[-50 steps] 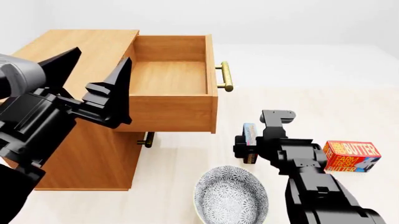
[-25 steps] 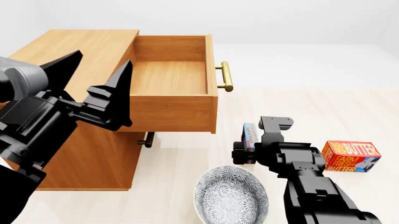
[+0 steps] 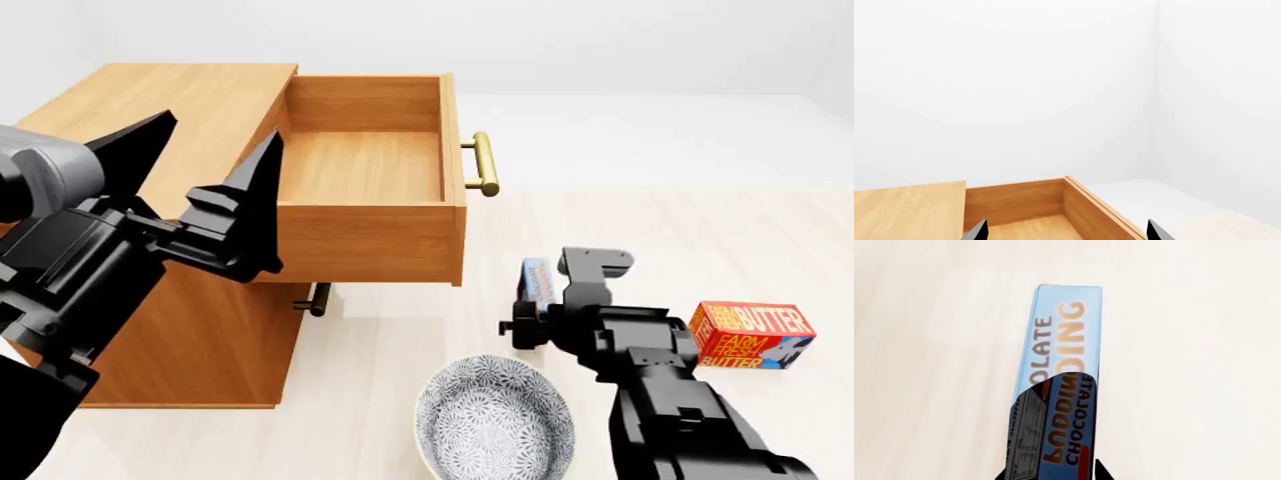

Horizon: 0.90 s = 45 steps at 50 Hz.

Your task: Put the chocolate pudding in the top drawer of the cabinet and close it.

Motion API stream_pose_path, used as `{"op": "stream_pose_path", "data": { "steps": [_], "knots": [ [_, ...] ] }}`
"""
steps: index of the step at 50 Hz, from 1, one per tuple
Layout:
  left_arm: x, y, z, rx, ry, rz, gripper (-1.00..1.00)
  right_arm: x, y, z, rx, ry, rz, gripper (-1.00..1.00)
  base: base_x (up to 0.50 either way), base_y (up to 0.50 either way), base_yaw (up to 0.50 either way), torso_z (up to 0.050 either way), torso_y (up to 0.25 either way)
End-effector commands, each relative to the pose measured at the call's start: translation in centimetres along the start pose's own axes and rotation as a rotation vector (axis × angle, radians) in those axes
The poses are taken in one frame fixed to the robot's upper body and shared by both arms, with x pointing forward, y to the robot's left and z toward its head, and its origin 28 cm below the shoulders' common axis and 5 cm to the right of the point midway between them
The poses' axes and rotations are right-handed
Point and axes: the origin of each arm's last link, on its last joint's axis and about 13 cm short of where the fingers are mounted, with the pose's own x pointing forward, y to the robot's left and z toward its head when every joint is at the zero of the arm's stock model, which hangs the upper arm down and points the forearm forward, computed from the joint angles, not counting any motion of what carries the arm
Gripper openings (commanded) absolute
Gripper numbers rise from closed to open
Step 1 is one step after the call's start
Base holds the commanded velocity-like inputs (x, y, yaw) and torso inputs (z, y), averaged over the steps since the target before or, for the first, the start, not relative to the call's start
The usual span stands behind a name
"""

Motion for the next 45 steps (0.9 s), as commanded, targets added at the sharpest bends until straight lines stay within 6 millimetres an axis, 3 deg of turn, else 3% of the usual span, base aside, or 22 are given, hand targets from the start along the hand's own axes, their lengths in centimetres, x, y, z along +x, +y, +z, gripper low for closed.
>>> {"op": "stream_pose_path", "data": {
  "steps": [1,14,28,45],
  "knots": [
    [-0.1,0.1,-0.1,0.002,-0.001,0.006,1.00,0.0,-0.4,0.7,-0.013,-0.068,-0.033,-1.00,0.00,0.00,0.00,0.000,0.000],
    [-0.2,0.3,0.0,0.002,-0.006,0.018,1.00,-0.9,-1.0,3.5,-0.020,-0.238,-0.073,-1.00,0.00,0.00,0.00,0.000,0.000],
    [-0.4,0.3,0.2,0.010,-0.013,0.026,1.00,-5.0,-1.0,4.0,-0.068,-0.367,-0.119,-1.00,0.00,0.00,0.00,0.000,0.000],
    [-0.5,0.3,0.2,0.020,-0.020,0.033,1.00,-11.5,0.2,5.3,-0.133,-0.571,-0.141,-1.00,0.00,0.00,0.00,0.000,0.001]
  ]
}}
